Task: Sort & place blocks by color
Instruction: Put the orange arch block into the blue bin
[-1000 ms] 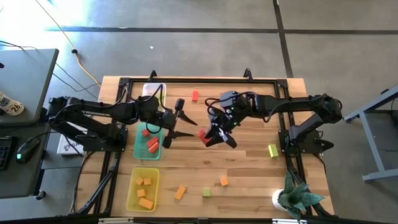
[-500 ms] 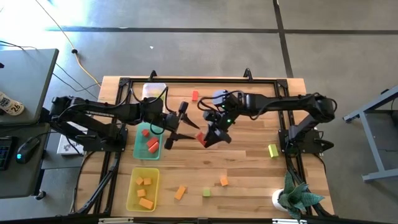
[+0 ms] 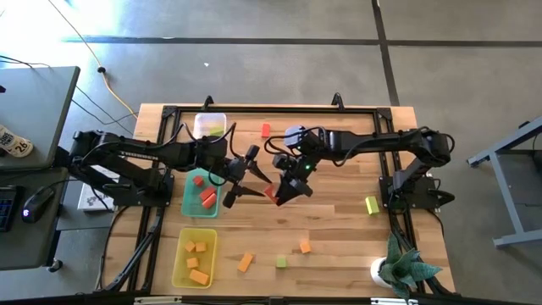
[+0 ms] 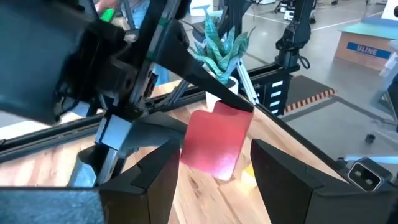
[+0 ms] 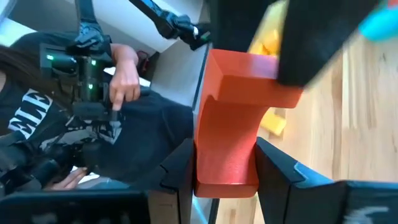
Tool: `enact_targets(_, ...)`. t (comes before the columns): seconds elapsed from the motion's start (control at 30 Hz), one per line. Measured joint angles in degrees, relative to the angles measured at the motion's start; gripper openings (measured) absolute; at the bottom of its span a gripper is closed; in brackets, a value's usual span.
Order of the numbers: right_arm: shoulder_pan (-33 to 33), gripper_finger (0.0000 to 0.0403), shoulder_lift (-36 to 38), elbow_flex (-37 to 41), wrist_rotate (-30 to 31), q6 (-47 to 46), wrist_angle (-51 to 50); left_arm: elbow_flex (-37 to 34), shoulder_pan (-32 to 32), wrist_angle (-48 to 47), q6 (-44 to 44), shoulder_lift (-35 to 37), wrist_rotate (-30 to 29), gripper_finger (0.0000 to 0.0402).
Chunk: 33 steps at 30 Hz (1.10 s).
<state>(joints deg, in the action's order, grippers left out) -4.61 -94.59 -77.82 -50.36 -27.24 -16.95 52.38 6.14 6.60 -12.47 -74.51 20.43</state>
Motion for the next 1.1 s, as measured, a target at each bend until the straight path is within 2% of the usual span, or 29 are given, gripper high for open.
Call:
enact_targets(0.23,0.05,0.0106,0.02,-0.02,1.83,-4.42,4.1,0.0,-0.27,0.51,0.26,-0.04,-0.41,0.0186)
enact_targets(0.7,-0.6,0.0106,-0.2,-0.02,2.66,-5.25,3.87,-0.04,-0.27,0.6,-0.2,-0.04,-1.44,0.0184)
enact_targets(0.97,-1.02,0.0106,-0.2,-0.02,0.62,-4.46,3.66,-0.04,-0.32,0.75,-2.59,-0.04,-1.09,0.0119)
enact_targets(1.1,-1.02,0.0138,-0.22,-0.02,0.63,-4.44,3.65,-0.04,-0.32,0.75,-3.45,-0.02,-1.13,0.0108)
